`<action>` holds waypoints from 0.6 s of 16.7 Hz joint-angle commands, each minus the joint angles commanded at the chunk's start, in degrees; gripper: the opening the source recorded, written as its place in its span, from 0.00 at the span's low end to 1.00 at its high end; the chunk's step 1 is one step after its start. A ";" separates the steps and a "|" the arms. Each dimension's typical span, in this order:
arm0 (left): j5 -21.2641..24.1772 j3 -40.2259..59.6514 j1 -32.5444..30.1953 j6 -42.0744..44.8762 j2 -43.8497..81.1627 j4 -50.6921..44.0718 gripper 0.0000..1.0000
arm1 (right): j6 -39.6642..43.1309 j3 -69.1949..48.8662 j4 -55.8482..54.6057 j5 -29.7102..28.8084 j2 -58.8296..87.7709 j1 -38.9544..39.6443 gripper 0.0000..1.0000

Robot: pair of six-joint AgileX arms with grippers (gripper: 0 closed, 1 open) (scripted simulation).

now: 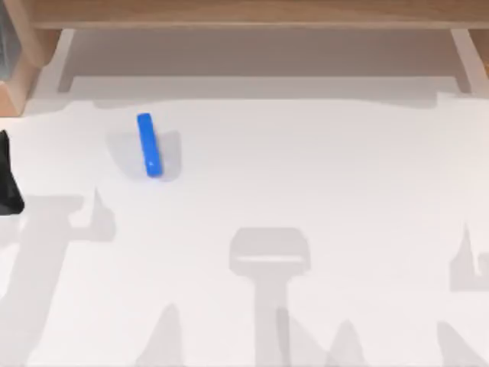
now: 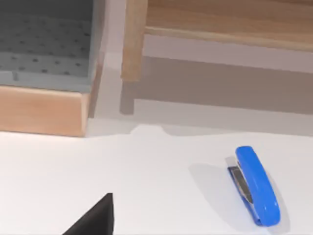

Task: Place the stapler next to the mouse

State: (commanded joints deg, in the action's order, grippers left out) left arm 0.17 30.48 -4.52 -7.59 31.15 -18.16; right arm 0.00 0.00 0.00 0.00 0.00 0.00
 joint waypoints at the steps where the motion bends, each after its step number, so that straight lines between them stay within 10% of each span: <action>1: -0.03 5.47 -0.71 -1.25 6.17 -3.21 1.00 | 0.00 0.00 0.00 0.00 0.00 0.00 1.00; 10: -0.16 55.95 -7.73 -13.22 69.43 -35.33 1.00 | 0.00 0.00 0.00 0.00 0.00 0.00 1.00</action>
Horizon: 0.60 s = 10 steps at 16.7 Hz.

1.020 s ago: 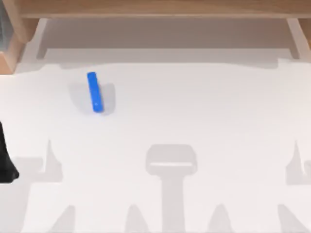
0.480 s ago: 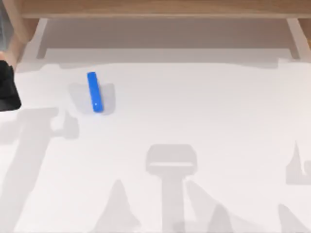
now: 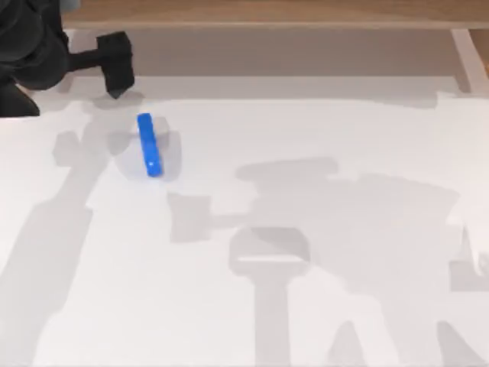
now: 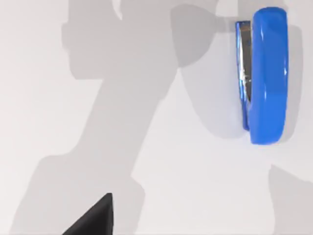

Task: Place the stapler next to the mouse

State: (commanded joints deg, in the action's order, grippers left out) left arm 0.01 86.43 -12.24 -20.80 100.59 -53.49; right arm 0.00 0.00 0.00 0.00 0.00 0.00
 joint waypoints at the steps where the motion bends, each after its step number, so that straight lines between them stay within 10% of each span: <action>1: 0.01 5.02 -0.73 -1.25 6.01 -3.19 1.00 | 0.00 0.00 0.00 0.00 0.00 0.00 1.00; 10: -0.06 39.24 -5.03 -9.11 39.60 -20.67 1.00 | 0.00 0.00 0.00 0.00 0.00 0.00 1.00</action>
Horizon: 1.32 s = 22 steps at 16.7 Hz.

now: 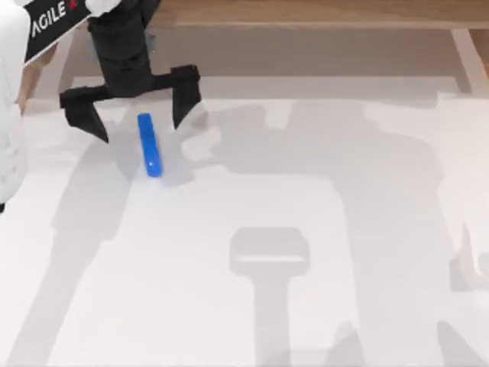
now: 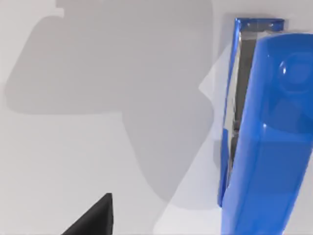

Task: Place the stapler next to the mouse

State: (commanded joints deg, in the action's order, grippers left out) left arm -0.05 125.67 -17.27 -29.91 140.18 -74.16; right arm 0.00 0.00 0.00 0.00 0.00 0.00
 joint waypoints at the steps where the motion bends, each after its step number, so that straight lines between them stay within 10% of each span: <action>1: -0.03 1.74 -0.16 -0.36 1.53 -0.62 1.00 | 0.00 0.00 0.00 0.00 0.00 0.00 1.00; 20: -0.04 -4.76 -0.21 -0.60 4.79 8.75 1.00 | 0.00 0.00 0.00 0.00 0.00 0.00 1.00; 22: -0.04 -4.76 -0.21 -0.60 4.79 8.75 0.85 | 0.00 0.00 0.00 0.00 0.00 0.00 1.00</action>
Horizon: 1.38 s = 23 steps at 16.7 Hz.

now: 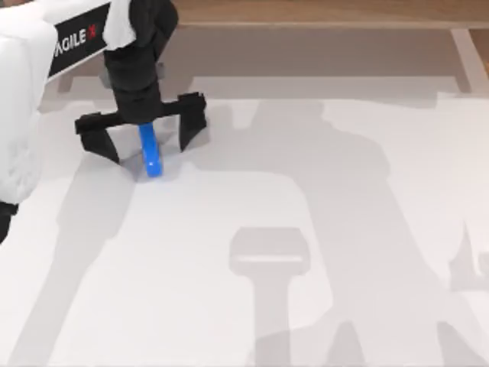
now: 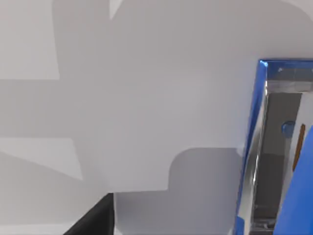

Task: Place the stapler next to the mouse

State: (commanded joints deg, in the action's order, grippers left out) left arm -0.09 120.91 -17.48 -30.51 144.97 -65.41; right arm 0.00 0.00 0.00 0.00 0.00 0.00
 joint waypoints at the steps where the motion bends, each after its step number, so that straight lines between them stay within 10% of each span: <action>1: 0.00 0.00 0.00 0.00 0.00 0.00 0.77 | 0.00 0.00 0.00 0.00 0.00 0.00 1.00; 11: 0.00 0.00 0.00 0.00 0.00 0.00 0.02 | 0.00 0.00 0.00 0.00 0.00 0.00 1.00; 23: -0.18 1.45 0.15 0.12 -1.02 -1.91 0.00 | 0.00 0.00 0.00 0.00 0.00 0.00 1.00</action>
State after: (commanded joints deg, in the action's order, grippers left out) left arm -0.28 122.36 -17.34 -30.39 143.95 -67.32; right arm 0.00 0.00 0.00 0.00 0.00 0.00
